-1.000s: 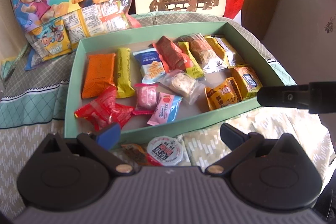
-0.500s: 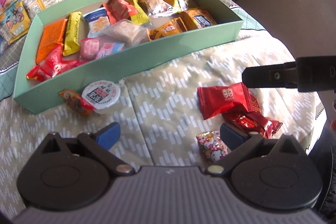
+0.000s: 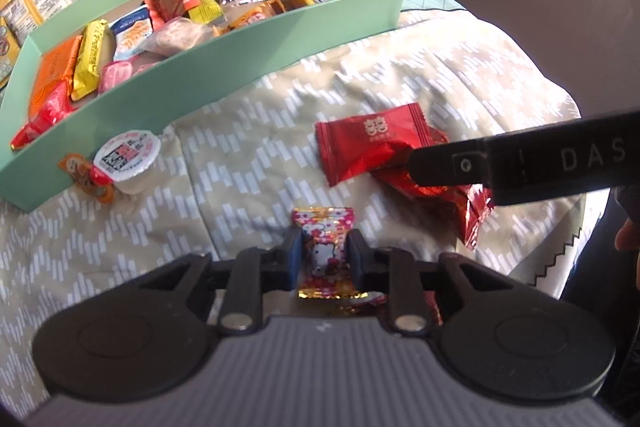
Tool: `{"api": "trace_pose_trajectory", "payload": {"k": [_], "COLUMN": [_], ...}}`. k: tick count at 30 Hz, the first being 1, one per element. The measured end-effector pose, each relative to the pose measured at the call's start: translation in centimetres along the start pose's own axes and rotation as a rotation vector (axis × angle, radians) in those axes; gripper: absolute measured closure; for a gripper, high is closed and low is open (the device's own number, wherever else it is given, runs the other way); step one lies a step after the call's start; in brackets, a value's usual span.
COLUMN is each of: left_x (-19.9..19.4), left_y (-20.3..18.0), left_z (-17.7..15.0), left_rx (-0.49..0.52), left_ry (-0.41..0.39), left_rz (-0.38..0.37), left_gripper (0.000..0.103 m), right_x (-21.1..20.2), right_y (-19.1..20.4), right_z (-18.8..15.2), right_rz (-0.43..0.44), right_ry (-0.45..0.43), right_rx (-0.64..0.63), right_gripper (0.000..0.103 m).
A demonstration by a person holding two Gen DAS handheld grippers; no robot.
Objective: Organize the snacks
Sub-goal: 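Grasp the small floral candy with the left tool while the right grasps the red packet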
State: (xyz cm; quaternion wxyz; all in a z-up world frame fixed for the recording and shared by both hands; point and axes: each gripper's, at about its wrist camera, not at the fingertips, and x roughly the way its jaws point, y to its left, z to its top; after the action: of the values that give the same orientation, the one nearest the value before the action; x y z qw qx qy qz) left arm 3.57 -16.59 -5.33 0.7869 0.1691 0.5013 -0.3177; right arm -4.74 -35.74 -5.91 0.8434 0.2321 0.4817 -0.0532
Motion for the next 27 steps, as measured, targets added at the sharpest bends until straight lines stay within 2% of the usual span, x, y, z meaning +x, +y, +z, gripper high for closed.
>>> {"api": "trace_pose_trajectory", "payload": {"k": [2, 5, 7, 9, 10, 11, 13, 16, 21, 27], "left_x": [-0.1, -0.6, -0.9, -1.0, -1.0, -1.0, -1.1, -1.1, -1.7, -3.8], "left_y": [1.3, 3.3, 4.4, 5.1, 5.3, 5.5, 5.6, 5.5, 5.3, 5.2], "left_z": [-0.1, -0.7, -1.1, -1.4, -1.4, -1.5, -1.5, -1.6, -2.0, -2.0], "left_rx": [-0.033, -0.083, -0.113, -0.134, -0.14, -0.147, -0.151, -0.147, -0.144, -0.14], "left_ry": [-0.009, -0.017, -0.024, -0.029, -0.031, -0.033, -0.038, -0.044, -0.056, -0.105], "left_rz": [0.032, 0.064, 0.071, 0.073, 0.072, 0.072, 0.071, 0.074, 0.053, 0.016], "left_gripper": [0.081, 0.081, 0.081, 0.081, 0.081, 0.081, 0.079, 0.08, 0.082, 0.082], "right_x": [0.3, 1.0, 1.3, 1.7, 1.9, 2.0, 2.0, 1.4, -0.1, -1.5], "right_y": [0.5, 1.8, 3.3, 4.7, 5.4, 6.0, 6.8, 6.8, 5.7, 6.6], "right_z": [-0.4, -1.0, -1.6, -2.3, -2.7, -3.2, -3.8, -3.8, -2.9, -1.9], "right_rz": [-0.004, -0.023, -0.073, -0.128, -0.163, -0.195, -0.214, -0.181, 0.0, 0.062], "right_ry": [0.01, 0.022, 0.009, -0.006, -0.017, -0.03, -0.045, -0.034, 0.012, -0.001], "right_rx": [-0.024, -0.09, -0.18, -0.265, -0.32, -0.37, -0.43, -0.403, -0.237, -0.213], "right_gripper": [0.022, 0.027, 0.029, 0.035, 0.042, 0.053, 0.057, 0.059, 0.059, 0.059]}}
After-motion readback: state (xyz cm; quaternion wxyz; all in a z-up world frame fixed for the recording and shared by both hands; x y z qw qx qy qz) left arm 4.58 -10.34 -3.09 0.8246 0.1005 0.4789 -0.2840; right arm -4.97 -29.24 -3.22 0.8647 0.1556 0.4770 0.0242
